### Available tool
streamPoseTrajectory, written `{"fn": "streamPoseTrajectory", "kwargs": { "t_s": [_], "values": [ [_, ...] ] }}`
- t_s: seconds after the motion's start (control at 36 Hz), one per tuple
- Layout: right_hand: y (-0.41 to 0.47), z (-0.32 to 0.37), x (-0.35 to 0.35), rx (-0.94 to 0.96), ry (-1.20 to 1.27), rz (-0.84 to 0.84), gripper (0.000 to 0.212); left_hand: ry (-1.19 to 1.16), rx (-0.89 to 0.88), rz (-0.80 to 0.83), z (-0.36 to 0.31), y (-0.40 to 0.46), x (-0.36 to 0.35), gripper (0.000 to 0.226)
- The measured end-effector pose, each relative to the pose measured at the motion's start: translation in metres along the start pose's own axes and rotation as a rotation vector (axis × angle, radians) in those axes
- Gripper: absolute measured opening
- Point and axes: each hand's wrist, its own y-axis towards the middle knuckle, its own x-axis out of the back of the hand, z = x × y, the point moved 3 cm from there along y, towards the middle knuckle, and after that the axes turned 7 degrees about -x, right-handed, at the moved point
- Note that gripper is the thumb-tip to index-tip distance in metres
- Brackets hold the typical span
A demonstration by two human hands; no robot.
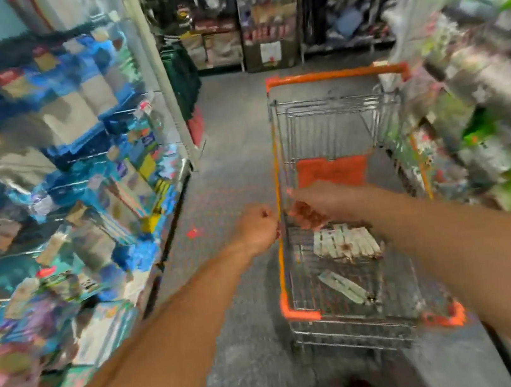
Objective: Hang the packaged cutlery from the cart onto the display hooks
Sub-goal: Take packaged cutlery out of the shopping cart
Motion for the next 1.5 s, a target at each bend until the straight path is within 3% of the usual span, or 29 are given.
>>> {"fn": "streamPoseTrajectory", "kwargs": {
  "t_s": [0.14,0.31,0.42,0.56,0.67,0.83,1.0,1.11,1.25,1.33,1.5],
  "values": [
    [0.016,-0.052,0.088,-0.075,-0.090,-0.057,0.053,0.051,-0.008,0.139,-0.028,0.047,-0.082,0.025],
    [0.060,-0.112,0.152,-0.192,-0.237,-0.119,0.034,0.126,0.042,0.212,-0.022,0.102,-0.157,0.023],
    [0.086,-0.149,0.168,-0.251,-0.322,-0.099,0.031,0.188,0.120,0.266,-0.001,0.120,-0.190,0.031],
    [0.125,-0.181,0.163,-0.339,-0.339,-0.057,0.032,0.216,0.196,0.323,0.027,0.144,-0.213,0.020],
    [0.156,-0.197,0.152,-0.376,-0.335,-0.031,0.035,0.250,0.252,0.293,0.053,0.168,-0.233,0.030],
    [0.216,-0.233,0.138,-0.405,-0.298,-0.045,0.015,0.256,0.339,0.302,0.102,0.221,-0.262,0.015],
    [0.284,-0.274,0.119,-0.542,-0.283,-0.140,0.028,0.216,0.419,0.196,0.169,0.266,-0.296,0.017],
    [0.324,-0.303,0.109,-0.519,-0.329,-0.210,0.048,0.245,0.459,0.133,0.205,0.287,-0.315,0.019],
    [0.366,-0.334,0.102,-0.489,-0.543,-0.266,0.065,0.345,0.506,0.145,0.238,0.316,-0.336,0.050],
    [0.379,-0.348,0.090,-0.389,-0.671,-0.264,0.065,0.456,0.457,0.171,0.247,0.321,-0.350,0.055],
    [0.372,-0.351,0.076,-0.343,-0.688,-0.272,0.062,0.249,0.456,0.093,0.235,0.315,-0.374,0.061]
  ]
}}
